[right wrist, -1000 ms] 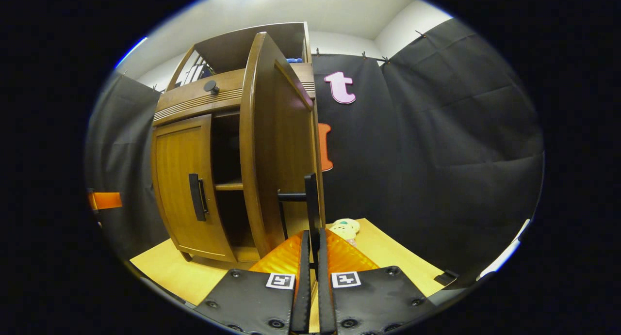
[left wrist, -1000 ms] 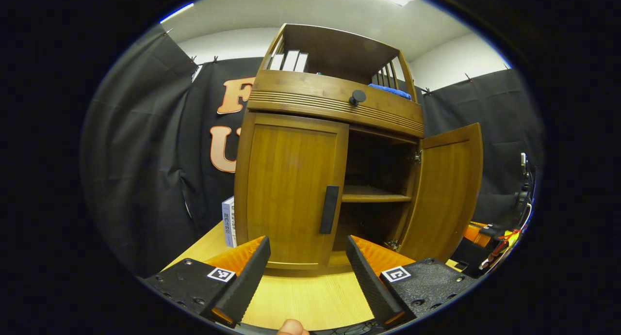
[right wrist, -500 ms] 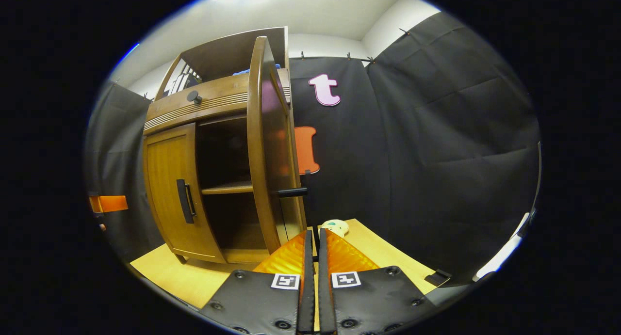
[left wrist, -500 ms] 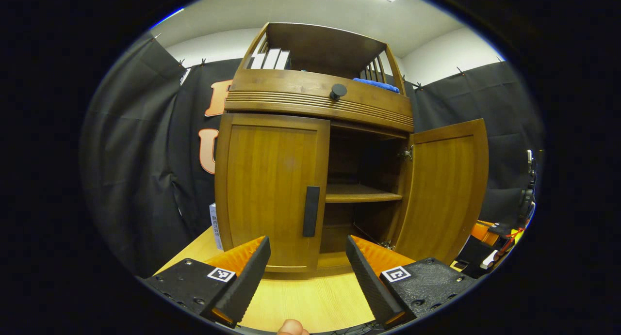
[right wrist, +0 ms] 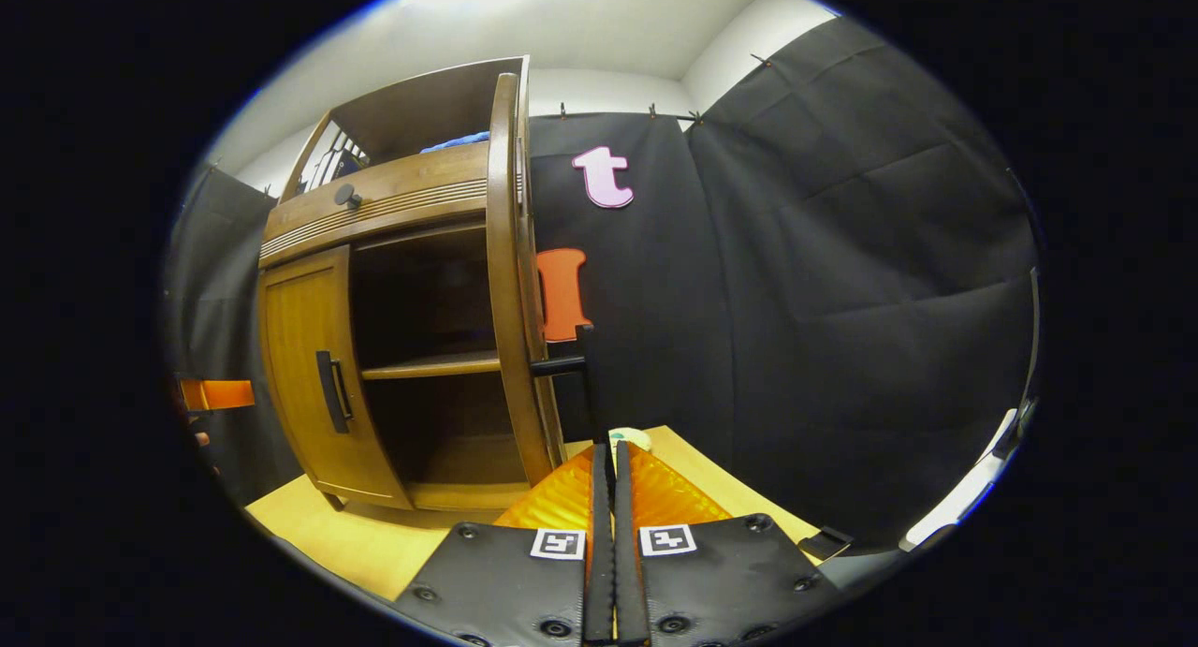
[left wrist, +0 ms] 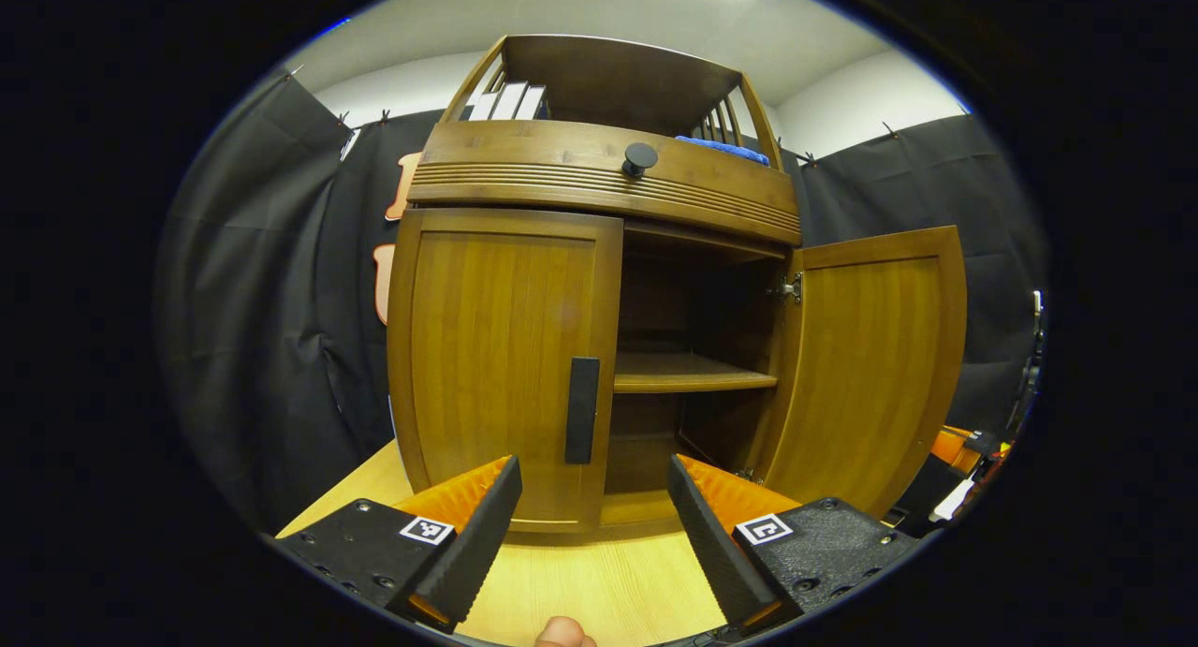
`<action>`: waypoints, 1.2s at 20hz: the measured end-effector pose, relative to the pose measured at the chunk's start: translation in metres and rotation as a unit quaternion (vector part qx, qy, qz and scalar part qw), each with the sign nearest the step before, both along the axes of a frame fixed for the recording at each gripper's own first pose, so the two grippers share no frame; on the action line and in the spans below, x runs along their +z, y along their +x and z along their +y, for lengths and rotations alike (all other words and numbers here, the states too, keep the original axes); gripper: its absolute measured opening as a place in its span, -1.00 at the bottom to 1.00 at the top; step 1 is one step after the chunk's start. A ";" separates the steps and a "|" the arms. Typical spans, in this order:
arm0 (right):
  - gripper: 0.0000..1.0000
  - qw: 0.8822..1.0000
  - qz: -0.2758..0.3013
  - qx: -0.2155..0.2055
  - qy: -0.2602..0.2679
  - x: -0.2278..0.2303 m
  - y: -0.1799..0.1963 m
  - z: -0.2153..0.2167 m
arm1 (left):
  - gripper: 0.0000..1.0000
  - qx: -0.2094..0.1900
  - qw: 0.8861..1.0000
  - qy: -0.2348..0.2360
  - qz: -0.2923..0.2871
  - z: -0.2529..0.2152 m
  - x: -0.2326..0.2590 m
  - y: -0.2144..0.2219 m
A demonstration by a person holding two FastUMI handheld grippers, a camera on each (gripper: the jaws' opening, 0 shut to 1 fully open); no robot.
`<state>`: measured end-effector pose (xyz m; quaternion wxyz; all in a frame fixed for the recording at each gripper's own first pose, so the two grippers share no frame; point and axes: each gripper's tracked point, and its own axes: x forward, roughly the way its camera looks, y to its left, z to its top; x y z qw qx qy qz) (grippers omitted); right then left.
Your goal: Open the right door of the double-door shoe cabinet with the right hand, and open the left door with the left hand.
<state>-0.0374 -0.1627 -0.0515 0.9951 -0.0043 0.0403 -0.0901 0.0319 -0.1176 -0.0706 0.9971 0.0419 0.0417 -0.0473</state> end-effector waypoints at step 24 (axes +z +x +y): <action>-0.27 0.997 -0.047 -0.052 -0.045 0.052 -0.015 -0.029 | 0.83 0.001 1.000 0.005 -0.017 0.007 -0.033 0.151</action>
